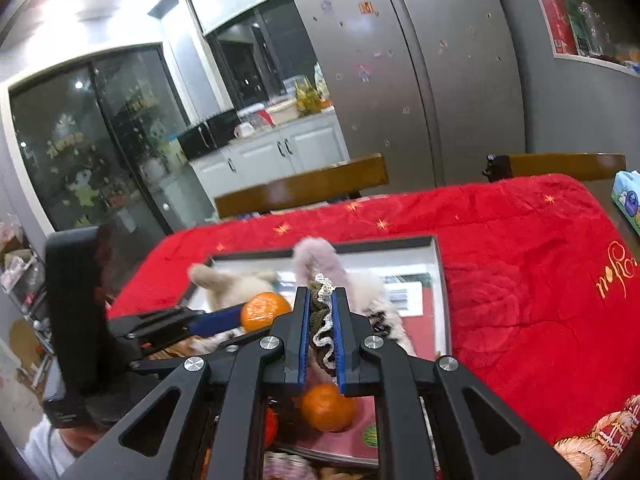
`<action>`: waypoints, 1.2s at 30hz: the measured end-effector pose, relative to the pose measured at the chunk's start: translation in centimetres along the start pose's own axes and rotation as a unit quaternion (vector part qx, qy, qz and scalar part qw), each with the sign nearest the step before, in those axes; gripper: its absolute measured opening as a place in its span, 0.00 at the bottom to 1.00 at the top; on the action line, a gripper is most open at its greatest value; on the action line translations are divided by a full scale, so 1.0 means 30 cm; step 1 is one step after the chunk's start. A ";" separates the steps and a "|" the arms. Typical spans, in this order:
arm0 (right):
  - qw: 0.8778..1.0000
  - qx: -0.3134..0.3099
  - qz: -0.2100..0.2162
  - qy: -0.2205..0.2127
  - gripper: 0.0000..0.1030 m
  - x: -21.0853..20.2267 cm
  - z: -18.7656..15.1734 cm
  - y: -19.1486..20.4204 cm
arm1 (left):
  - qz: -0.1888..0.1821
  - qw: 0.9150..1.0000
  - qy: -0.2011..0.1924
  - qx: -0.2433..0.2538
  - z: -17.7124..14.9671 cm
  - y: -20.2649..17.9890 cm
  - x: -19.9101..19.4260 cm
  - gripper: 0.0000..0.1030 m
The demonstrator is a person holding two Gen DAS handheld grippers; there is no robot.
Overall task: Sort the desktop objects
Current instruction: 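Lower the orange into the tray and open the left gripper while the right releases the scrunchie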
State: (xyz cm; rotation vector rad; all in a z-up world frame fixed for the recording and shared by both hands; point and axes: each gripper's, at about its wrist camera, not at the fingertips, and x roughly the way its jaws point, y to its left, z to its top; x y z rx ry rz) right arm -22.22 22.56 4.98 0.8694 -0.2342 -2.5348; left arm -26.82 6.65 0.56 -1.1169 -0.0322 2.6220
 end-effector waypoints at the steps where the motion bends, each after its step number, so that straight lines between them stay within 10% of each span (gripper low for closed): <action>1: 1.000 -0.006 -0.014 0.012 0.11 0.018 -0.008 -0.003 | -0.004 1.000 0.002 -0.003 -0.001 0.008 0.004 0.39; 27: 0.999 -0.003 -0.026 0.042 0.15 0.060 -0.032 -0.034 | 0.002 1.000 0.017 -0.019 -0.002 0.034 0.030 0.40; 32: 0.997 -0.025 -0.060 0.028 0.46 0.041 -0.017 -0.014 | 0.007 0.999 0.029 -0.031 0.004 0.050 0.030 0.40; 35: 0.998 -0.027 -0.060 0.019 0.62 0.021 -0.003 -0.015 | 0.009 0.999 0.027 -0.021 0.007 0.037 0.020 0.65; 36: 0.998 -0.024 -0.059 0.016 0.76 0.014 0.003 -0.020 | 0.014 0.999 0.023 -0.020 0.007 0.033 0.013 0.91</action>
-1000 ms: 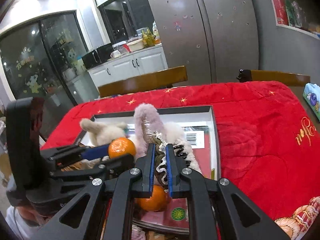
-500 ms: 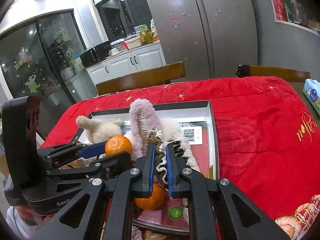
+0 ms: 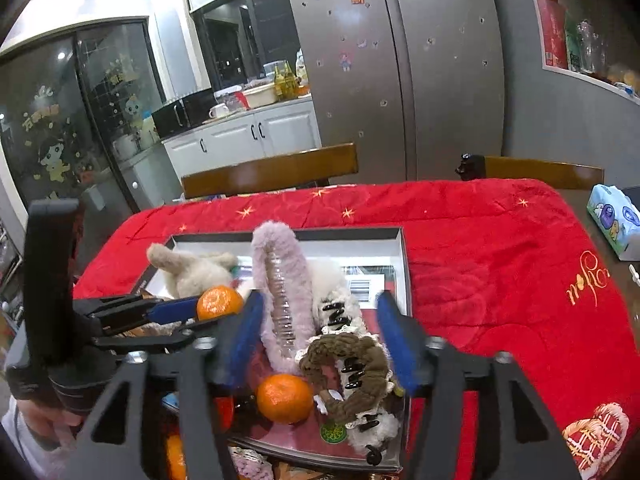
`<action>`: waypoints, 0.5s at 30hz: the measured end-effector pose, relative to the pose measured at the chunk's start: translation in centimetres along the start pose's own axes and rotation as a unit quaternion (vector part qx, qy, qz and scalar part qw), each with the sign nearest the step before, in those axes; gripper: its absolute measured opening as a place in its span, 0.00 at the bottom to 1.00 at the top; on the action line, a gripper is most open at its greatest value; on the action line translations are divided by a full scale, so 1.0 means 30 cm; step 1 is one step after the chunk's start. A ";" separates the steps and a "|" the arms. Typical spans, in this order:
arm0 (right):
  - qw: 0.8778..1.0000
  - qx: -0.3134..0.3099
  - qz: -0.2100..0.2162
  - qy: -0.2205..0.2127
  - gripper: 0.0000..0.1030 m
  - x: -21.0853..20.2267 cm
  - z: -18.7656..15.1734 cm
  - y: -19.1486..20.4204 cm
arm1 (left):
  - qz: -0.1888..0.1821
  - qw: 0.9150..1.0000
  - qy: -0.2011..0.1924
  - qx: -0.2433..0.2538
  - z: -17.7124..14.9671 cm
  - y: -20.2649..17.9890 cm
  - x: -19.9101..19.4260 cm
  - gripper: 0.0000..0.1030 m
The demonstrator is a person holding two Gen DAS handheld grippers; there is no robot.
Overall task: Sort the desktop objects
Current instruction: 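Lower the orange into the tray and open the left gripper while the right releases the scrunchie, then withdraw both open grippers from the tray back toward the pile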
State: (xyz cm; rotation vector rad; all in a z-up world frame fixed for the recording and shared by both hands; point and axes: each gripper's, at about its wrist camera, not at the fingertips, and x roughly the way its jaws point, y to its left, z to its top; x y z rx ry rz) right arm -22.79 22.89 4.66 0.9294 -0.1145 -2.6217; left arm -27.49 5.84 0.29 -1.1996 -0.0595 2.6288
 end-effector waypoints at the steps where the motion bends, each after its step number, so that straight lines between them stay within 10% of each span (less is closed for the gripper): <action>1: 1.000 0.003 0.001 -0.004 0.84 -0.006 0.004 -0.005 | 0.009 1.000 -0.007 0.003 0.000 -0.006 -0.009 1.00; 3: 1.000 0.010 0.009 -0.017 1.00 -0.021 0.012 -0.018 | 0.025 0.999 -0.030 0.015 0.003 -0.020 -0.032 1.00; 15: 0.998 0.049 0.028 -0.042 1.00 -0.071 0.045 -0.076 | 0.029 0.999 -0.037 -0.010 0.027 0.028 -0.049 1.00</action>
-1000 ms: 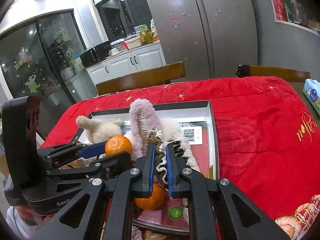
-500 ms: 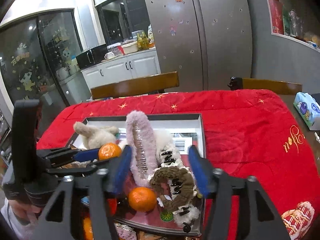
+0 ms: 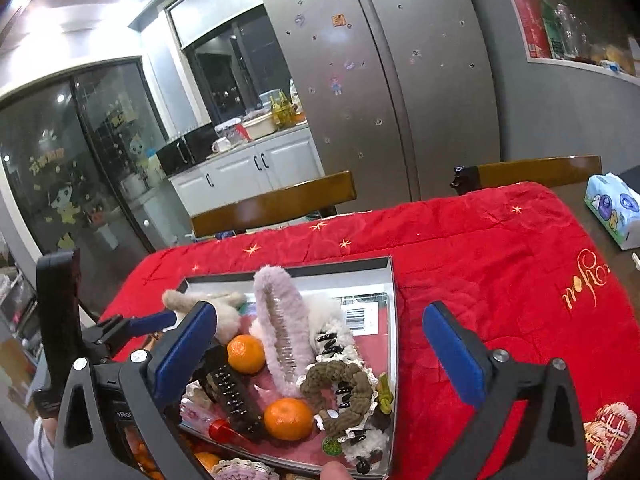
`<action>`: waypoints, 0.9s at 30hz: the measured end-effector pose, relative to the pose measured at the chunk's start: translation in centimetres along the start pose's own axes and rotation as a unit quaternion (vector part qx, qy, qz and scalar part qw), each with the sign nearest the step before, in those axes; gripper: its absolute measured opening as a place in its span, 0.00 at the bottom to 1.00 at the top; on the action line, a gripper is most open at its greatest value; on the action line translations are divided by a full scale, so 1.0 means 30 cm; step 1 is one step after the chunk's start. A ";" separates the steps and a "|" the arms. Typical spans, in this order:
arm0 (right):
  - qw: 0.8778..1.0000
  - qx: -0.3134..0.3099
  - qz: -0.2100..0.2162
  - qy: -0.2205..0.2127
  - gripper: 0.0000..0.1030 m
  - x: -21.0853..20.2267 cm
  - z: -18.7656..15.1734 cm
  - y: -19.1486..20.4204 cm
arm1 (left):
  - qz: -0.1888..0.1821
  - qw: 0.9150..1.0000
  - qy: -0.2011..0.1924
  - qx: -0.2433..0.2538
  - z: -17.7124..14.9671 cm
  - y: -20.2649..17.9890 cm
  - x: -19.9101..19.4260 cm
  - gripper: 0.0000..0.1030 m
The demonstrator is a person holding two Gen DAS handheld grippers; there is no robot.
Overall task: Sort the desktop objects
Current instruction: 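Withdraw both open grippers from the tray back toward the pile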
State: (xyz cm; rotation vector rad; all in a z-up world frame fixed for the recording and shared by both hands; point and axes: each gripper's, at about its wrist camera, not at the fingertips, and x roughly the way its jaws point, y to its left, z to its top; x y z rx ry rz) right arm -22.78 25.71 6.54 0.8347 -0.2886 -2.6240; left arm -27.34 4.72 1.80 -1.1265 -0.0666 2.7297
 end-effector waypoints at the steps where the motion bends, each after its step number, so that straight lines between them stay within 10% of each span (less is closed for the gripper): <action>1: 1.000 0.002 -0.001 -0.003 1.00 -0.003 0.001 -0.002 | -0.002 1.000 0.000 -0.001 0.002 0.001 -0.002 1.00; 27: 0.994 -0.061 0.004 -0.088 1.00 -0.402 -0.019 0.297 | 0.056 0.992 -0.109 -0.007 -0.187 0.151 -0.713 1.00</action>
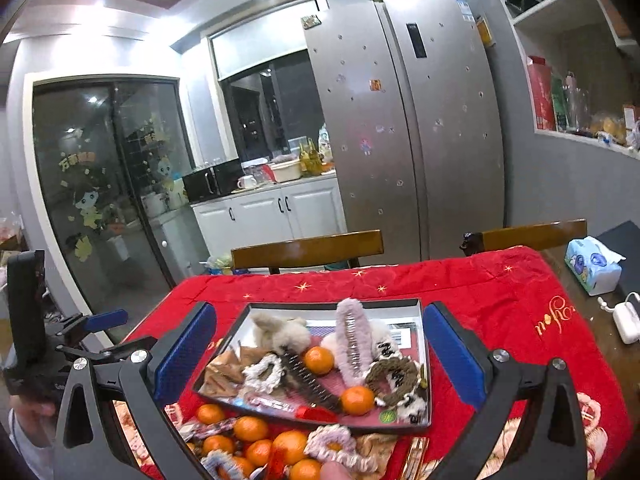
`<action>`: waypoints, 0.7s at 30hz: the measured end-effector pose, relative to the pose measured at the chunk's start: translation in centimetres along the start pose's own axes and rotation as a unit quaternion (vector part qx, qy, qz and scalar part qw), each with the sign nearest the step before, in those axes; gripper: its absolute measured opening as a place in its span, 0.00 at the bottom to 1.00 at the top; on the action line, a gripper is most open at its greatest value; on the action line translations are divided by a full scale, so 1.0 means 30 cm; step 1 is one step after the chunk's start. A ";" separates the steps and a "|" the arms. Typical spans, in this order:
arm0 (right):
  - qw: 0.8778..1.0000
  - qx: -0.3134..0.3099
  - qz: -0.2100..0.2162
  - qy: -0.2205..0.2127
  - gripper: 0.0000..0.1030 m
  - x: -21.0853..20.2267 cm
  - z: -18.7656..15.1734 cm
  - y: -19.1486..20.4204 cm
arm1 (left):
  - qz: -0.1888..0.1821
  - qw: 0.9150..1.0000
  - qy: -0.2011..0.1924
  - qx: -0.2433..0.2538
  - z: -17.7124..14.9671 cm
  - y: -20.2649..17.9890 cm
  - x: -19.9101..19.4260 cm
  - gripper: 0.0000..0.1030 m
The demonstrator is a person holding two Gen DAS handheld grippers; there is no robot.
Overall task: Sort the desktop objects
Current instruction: 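Withdraw both open grippers from the tray back toward the pile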
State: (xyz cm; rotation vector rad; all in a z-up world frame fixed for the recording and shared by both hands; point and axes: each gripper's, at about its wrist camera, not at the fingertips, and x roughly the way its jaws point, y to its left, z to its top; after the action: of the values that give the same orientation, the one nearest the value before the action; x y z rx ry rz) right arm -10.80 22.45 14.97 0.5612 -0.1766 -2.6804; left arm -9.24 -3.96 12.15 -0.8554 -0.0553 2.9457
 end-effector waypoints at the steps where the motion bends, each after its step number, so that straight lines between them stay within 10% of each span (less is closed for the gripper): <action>1: 1.000 -0.004 -0.003 -0.002 1.00 -0.026 -0.008 0.015 | 0.002 1.000 -0.004 0.001 -0.014 0.001 -0.027 1.00; 21: 0.999 0.014 0.029 -0.006 1.00 -0.084 -0.296 0.140 | 0.027 0.999 0.025 0.021 -0.325 0.087 0.007 1.00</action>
State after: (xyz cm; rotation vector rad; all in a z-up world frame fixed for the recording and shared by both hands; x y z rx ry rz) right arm -3.57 19.27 8.62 0.5391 -0.2307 -2.6297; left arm -4.34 -6.41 3.67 -0.9386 0.0334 2.9625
